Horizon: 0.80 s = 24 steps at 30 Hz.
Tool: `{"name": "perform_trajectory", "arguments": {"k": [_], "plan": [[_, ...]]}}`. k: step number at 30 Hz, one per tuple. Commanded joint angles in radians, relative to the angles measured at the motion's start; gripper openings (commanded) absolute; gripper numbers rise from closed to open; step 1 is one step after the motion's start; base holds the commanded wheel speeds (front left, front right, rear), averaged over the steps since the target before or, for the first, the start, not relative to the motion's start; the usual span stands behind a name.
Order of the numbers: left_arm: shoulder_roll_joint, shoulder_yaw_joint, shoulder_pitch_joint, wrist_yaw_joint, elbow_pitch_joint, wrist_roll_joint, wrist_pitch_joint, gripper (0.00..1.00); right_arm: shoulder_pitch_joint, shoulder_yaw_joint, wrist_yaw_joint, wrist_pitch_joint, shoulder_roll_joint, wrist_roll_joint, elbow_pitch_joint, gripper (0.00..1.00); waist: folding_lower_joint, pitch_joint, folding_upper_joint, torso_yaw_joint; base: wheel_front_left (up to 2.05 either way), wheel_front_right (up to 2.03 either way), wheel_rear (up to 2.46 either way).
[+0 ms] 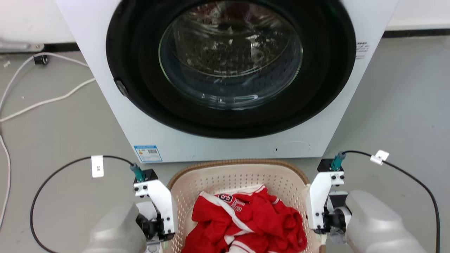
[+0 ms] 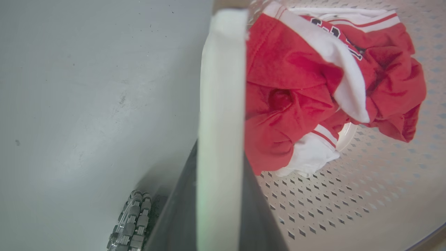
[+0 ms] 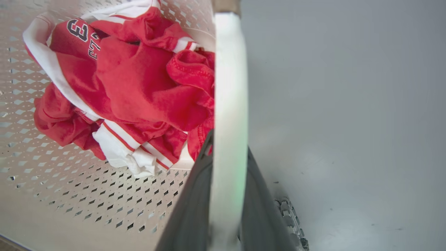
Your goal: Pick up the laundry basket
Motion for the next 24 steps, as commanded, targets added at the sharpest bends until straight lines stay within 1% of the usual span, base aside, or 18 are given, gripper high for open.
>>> {"name": "perform_trajectory", "arguments": {"k": [1, 5, 10, 24], "plan": [[-0.032, 0.002, 0.012, -0.013, -0.012, -0.01, -0.009, 0.0, 0.022, 0.003, 0.013, -0.003, 0.03, 0.011, -0.009, 0.0, 0.0002, -0.031, 0.0, -0.006, 0.0, 0.0, 0.0], [-0.034, -0.001, 0.039, -0.013, -0.006, -0.009, -0.024, 0.0, 0.048, 0.006, 0.013, -0.011, 0.03, 0.023, -0.006, 0.0, 0.0002, -0.067, 0.0, -0.007, 0.0, 0.0, 0.0], [-0.04, -0.006, 0.048, -0.013, 0.0, -0.006, -0.031, 0.0, 0.067, 0.009, 0.013, -0.005, 0.03, 0.038, -0.001, 0.0, 0.0002, -0.084, 0.0, -0.005, 0.0, 0.0, 0.0], [-0.047, -0.013, 0.043, -0.013, 0.005, -0.005, -0.024, 0.0, 0.074, 0.025, 0.013, 0.009, 0.031, 0.066, 0.003, 0.0, 0.0002, -0.086, 0.0, -0.001, 0.0, 0.0, 0.0]]}}
